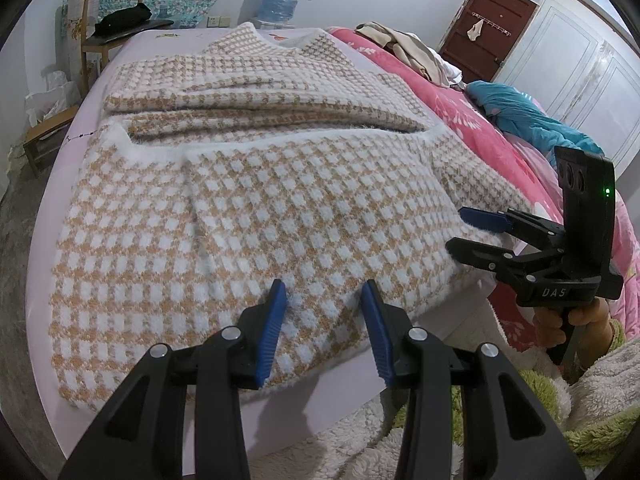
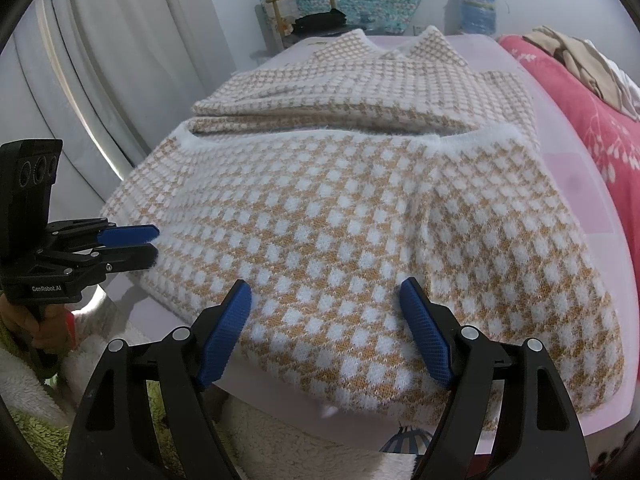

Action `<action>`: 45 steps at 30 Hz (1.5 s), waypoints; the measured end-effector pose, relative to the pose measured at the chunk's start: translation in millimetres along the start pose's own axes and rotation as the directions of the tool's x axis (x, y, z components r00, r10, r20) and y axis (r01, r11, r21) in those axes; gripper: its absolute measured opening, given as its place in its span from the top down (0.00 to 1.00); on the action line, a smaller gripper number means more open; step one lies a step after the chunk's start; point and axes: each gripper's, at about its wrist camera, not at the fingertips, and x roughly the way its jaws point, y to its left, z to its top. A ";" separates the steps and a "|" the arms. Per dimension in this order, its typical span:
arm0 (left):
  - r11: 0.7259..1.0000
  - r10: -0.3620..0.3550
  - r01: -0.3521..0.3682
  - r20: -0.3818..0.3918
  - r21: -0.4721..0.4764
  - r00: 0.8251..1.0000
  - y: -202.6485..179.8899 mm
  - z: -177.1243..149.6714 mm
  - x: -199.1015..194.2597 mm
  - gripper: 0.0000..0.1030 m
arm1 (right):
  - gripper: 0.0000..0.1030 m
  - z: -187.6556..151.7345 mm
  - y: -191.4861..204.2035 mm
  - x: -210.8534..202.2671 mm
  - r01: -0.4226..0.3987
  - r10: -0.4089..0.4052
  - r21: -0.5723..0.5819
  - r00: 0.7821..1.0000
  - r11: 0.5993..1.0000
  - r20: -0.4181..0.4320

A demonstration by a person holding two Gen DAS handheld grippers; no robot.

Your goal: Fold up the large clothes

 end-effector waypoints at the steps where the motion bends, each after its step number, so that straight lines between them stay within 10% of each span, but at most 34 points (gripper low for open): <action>1: 1.000 0.000 0.000 0.000 0.000 1.000 -0.2 -0.1 0.0 0.62 | 0.29 0.0 -0.3 0.0 0.000 0.000 0.000 1.000 1.000 0.000; 37: 1.000 -0.013 0.013 -0.004 -0.018 1.000 2.8 0.4 -0.6 0.62 | 0.28 -0.5 -0.1 0.4 -0.001 0.001 0.003 1.000 1.000 0.002; 45: 0.996 0.087 -0.087 0.017 -0.008 0.996 15.1 12.5 -15.8 0.59 | 0.28 7.2 -3.0 -1.7 -0.036 0.036 0.027 0.999 0.999 -0.014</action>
